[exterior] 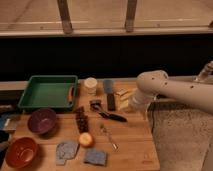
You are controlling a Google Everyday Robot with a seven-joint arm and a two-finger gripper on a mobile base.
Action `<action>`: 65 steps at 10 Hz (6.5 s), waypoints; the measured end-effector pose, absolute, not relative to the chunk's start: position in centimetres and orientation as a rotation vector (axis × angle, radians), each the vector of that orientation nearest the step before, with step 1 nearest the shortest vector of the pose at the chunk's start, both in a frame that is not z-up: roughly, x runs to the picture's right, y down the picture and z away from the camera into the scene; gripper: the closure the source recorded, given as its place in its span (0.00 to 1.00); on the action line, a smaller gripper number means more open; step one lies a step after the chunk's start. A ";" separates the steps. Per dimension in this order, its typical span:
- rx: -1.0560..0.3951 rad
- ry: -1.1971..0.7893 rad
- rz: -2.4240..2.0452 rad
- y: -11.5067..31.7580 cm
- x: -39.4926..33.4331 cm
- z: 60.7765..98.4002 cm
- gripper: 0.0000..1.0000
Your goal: Place apple in paper cup
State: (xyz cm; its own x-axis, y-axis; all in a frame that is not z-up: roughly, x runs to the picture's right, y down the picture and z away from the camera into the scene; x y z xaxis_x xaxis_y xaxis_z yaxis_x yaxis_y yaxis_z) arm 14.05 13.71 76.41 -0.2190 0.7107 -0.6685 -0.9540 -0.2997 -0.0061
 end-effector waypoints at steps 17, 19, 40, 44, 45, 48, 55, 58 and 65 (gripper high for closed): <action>-0.689 0.492 1.779 13.7 14.0 76.4 0.20; -0.722 0.460 1.766 13.5 13.0 76.4 0.20; -0.929 0.243 1.200 16.7 -6.6 74.5 0.20; -0.821 0.328 1.135 17.7 -8.0 75.1 0.20; -0.850 0.320 1.146 18.0 -7.8 75.2 0.20; -0.962 0.289 1.209 19.5 -7.0 76.0 0.20; -1.023 0.330 1.177 22.7 -9.4 74.7 0.20; -1.072 0.353 1.176 24.5 -10.0 75.1 0.20; -1.125 0.378 1.181 26.6 -11.1 76.0 0.30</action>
